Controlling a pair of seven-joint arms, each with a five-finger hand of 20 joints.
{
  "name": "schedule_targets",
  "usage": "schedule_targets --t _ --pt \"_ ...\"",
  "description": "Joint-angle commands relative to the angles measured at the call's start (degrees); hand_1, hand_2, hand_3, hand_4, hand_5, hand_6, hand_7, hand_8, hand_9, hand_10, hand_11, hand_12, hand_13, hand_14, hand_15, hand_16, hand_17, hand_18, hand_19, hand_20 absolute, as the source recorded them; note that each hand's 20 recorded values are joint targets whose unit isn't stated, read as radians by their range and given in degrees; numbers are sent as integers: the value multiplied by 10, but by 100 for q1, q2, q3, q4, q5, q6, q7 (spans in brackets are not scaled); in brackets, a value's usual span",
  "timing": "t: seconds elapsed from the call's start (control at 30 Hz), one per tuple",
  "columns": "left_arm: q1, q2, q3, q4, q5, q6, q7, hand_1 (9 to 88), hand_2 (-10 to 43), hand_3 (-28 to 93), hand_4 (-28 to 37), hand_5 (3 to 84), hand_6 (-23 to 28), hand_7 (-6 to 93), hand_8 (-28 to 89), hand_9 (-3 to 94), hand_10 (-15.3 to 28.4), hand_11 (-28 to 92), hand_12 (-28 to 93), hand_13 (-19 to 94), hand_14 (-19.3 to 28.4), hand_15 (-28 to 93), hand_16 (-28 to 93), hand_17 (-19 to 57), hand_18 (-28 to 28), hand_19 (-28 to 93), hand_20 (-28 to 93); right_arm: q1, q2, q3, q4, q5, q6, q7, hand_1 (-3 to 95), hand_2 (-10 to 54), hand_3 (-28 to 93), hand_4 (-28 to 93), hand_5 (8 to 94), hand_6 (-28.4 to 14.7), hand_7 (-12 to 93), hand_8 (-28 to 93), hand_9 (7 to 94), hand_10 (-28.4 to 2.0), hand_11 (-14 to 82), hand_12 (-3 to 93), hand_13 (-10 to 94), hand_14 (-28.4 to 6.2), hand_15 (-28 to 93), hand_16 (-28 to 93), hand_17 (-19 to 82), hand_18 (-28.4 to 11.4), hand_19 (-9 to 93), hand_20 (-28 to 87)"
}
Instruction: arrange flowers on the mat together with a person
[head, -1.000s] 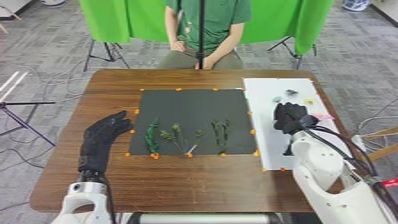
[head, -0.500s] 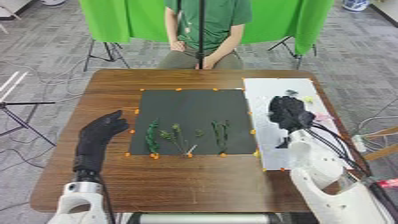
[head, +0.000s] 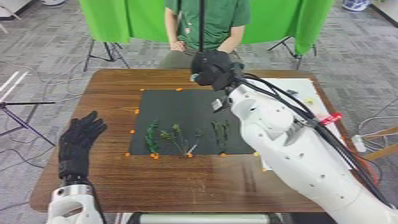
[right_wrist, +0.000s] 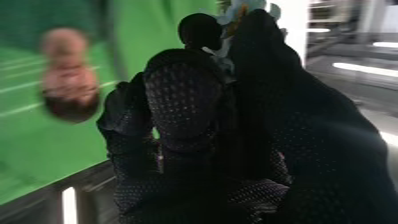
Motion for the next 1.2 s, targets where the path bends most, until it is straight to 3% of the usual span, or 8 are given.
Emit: schedule_targets --t 0.03,0.3,0.67,0.77,0.83,0.9,1.13,1.2 --pt "-48 -8 12 124 -74 21 60 204 328 590 -283 478 43 137 -69 457 142 187 106 390 189 219 -18 119 145 183 197 481 -1073 -945 608 -139 -394 -314 640 -95 616 -237 825 14 192 129 874 -81 89 445 851 -39 533 387 409 -194 773 596" --pt "-101 56 28 129 -118 37 88 199 326 601 -283 482 42 142 -70 462 143 192 107 391 190 222 -13 116 147 184 199 553 -1456 -1316 1101 -553 -673 -611 637 -95 625 -245 822 15 195 127 872 -79 90 447 850 -39 541 384 409 -194 777 597" --pt "-203 54 107 180 -87 -136 68 194 311 613 -283 480 40 146 -70 468 142 197 109 392 191 226 -13 113 148 187 198 237 -1576 -1438 1306 -759 -892 -762 631 -95 631 -249 818 19 203 125 873 -76 89 445 848 -39 547 384 408 -194 778 597" --pt "-221 60 116 213 -23 -187 120 199 216 632 -283 475 41 145 -69 466 143 198 111 391 191 227 -14 112 149 187 197 173 -1605 -1438 1340 -750 -924 -766 630 -95 632 -252 818 20 203 123 872 -74 90 446 847 -39 548 385 407 -194 778 597" --pt "-207 42 106 218 111 -232 124 231 95 669 -281 459 46 138 -64 455 140 195 113 387 192 223 -13 109 150 185 195 102 -1629 -1425 1367 -737 -922 -781 627 -95 637 -252 817 21 201 119 872 -73 86 440 847 -39 548 386 405 -195 778 598" --pt "-215 19 109 232 82 -283 166 256 34 670 -256 439 46 138 -61 436 136 190 116 381 191 216 -9 105 153 180 194 56 -1646 -1438 1393 -789 -925 -821 625 -95 638 -252 812 21 195 111 870 -73 82 434 844 -39 547 387 404 -193 778 597" --pt "-316 13 144 311 113 -468 218 243 -43 669 -239 418 45 132 -57 418 132 179 123 370 188 199 1 98 159 165 189 -16 -1715 -1462 1520 -813 -593 -647 611 -95 643 -252 804 21 187 97 860 -73 70 415 835 -43 546 386 398 -192 774 595" --pt "-313 3 150 299 125 -457 194 240 -61 668 -243 416 45 131 -56 414 131 177 125 367 187 194 4 97 160 162 189 -27 -1728 -1446 1559 -823 -526 -619 601 -95 645 -253 791 22 179 87 852 -75 62 401 829 -45 544 385 393 -192 771 594"
